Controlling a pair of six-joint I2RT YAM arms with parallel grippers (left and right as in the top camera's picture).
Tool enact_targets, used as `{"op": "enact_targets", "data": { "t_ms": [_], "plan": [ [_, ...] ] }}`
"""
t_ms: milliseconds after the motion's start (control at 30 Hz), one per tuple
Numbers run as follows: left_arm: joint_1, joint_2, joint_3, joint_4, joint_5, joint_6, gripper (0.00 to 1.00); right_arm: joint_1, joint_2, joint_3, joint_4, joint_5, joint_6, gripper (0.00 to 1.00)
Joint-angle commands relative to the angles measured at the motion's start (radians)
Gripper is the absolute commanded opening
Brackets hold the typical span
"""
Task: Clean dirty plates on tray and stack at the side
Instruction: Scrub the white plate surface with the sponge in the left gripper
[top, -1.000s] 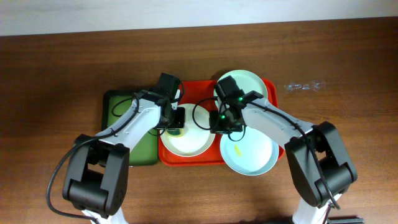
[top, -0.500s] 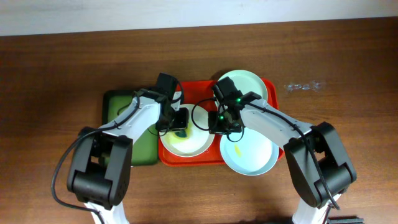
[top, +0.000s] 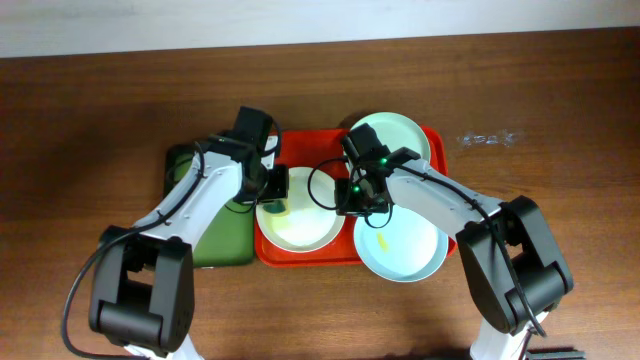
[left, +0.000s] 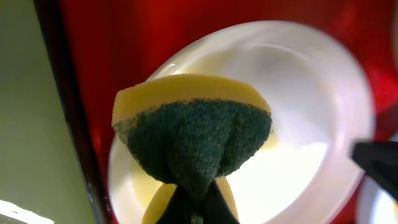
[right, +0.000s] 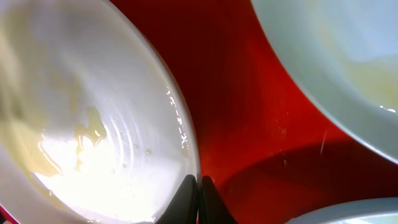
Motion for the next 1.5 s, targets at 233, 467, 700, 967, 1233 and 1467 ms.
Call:
{"op": "enact_targets", "data": {
  "t_ms": [233, 467, 700, 967, 1233, 1467],
  "plan": [
    [-0.03, -0.008, -0.186, 0.114, -0.09, -0.093, 0.0, 0.012, 0.011, -0.003, 0.009, 0.013, 0.005, 0.04],
    [-0.059, -0.008, -0.21, 0.175, 0.131, -0.092, 0.0, 0.012, 0.011, -0.003, 0.009, 0.012, 0.005, 0.04],
    [-0.11, -0.015, -0.112, 0.179, 0.172, -0.084, 0.0, 0.012, 0.011, -0.003, 0.009, 0.013, 0.005, 0.04],
    [-0.106, -0.018, 0.164, -0.139, -0.167, -0.055, 0.0, 0.012, 0.011, -0.003, 0.011, 0.013, 0.005, 0.04],
    [-0.106, 0.108, 0.148, -0.133, -0.213, -0.055, 0.0, 0.012, 0.011, -0.003, 0.011, 0.013, 0.005, 0.04],
    [-0.107, 0.282, 0.148, -0.096, -0.074, -0.023, 0.0, 0.012, 0.011, -0.003, 0.011, 0.013, 0.005, 0.04]
  ]
}}
